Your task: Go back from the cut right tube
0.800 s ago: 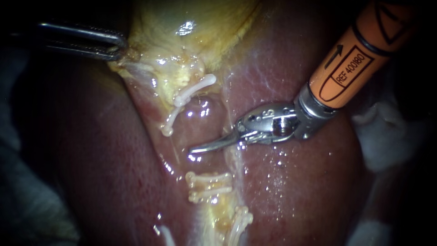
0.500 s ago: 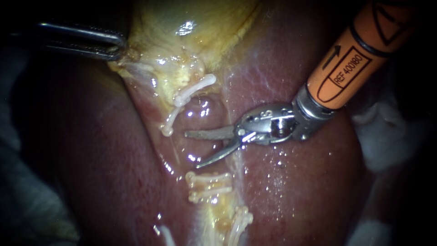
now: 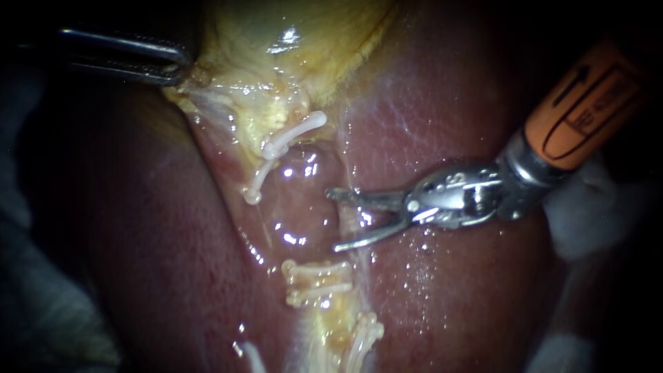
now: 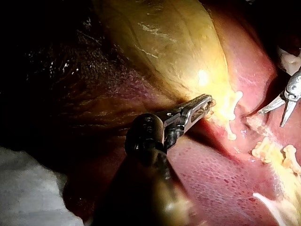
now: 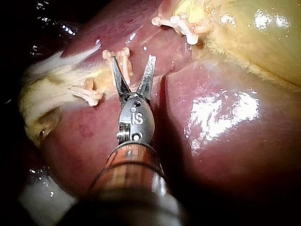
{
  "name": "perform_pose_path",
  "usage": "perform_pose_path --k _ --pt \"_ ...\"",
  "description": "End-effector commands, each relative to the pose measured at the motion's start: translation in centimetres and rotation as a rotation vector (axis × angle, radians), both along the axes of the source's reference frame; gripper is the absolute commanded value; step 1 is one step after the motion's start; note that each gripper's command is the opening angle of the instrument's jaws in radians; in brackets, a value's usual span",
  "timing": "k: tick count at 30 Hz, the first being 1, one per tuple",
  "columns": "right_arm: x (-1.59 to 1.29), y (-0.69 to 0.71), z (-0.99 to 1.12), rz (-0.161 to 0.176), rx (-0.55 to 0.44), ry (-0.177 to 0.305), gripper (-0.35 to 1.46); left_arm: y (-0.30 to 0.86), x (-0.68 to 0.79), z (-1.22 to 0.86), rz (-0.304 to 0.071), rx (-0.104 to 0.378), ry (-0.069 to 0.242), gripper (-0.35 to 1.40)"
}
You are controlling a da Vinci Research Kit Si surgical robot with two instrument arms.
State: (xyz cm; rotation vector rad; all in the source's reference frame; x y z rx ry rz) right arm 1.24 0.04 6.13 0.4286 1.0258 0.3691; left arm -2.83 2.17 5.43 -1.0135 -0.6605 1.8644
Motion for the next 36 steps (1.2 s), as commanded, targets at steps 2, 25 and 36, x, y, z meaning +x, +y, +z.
perform_pose_path --k 2,25,36 --pt "-0.12 0.07 -0.19 -0.004 -0.014 -0.046 1.41 -0.01 0.01 0.00 0.001 0.000 -0.001 -0.35" --pt "-0.58 0.10 -0.64 -0.091 -0.144 -0.237 1.33 -0.15 -0.31 0.57 0.009 -0.003 -0.005 -0.35" --pt "-0.52 0.12 -0.55 -0.116 -0.120 -0.215 1.43 -0.15 -0.28 0.59 0.018 -0.001 -0.008 -0.35"
